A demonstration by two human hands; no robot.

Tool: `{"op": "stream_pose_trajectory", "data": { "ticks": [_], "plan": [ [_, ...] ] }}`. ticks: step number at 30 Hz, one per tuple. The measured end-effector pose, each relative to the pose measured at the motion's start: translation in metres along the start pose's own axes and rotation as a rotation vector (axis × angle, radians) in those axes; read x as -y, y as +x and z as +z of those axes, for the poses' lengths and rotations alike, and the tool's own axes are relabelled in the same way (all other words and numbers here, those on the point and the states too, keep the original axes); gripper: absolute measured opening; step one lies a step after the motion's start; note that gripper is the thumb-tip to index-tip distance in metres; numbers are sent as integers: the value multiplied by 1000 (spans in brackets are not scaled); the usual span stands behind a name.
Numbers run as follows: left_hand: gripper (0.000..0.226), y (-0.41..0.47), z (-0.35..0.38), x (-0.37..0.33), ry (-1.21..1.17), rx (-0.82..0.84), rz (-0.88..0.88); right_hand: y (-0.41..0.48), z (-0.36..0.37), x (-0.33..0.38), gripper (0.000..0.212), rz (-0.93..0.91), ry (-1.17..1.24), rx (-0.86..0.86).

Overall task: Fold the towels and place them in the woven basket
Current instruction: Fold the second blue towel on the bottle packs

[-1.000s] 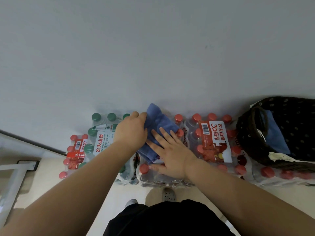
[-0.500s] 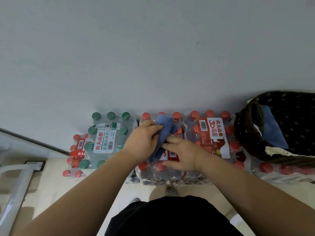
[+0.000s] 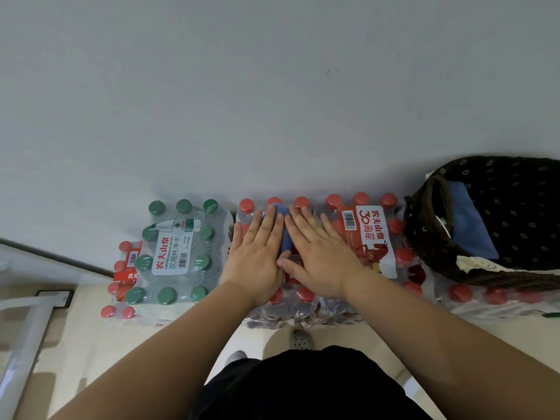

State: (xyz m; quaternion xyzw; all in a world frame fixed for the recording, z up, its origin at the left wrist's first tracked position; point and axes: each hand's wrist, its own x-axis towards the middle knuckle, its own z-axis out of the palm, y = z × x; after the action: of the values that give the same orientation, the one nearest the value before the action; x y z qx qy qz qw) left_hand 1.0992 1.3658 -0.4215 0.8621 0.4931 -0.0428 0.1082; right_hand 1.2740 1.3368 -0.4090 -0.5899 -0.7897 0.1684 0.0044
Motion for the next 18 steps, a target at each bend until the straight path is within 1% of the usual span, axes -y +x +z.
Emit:
{"op": "stream_pose_trajectory", "data": {
  "ticks": [3, 8, 12, 14, 16, 18],
  "plan": [
    [70, 0, 1, 3, 14, 14, -6, 4, 3, -5, 88, -9, -7, 72],
    [69, 1, 1, 7, 6, 14, -8, 13, 2, -10, 92, -46, -27, 139],
    [71, 2, 0, 7, -9, 29, -8, 14, 6, -11, 92, -42, 6, 152],
    [73, 4, -3, 10, -83, 34, 17, 13, 7, -9, 92, -30, 42, 137],
    [73, 6, -9, 17, -209, 23, 38, 12, 6, -8, 92, -10, 83, 123],
    [71, 8, -15, 24, -303, 1, 29, 12, 4, -4, 91, 28, 113, 104]
  ]
}}
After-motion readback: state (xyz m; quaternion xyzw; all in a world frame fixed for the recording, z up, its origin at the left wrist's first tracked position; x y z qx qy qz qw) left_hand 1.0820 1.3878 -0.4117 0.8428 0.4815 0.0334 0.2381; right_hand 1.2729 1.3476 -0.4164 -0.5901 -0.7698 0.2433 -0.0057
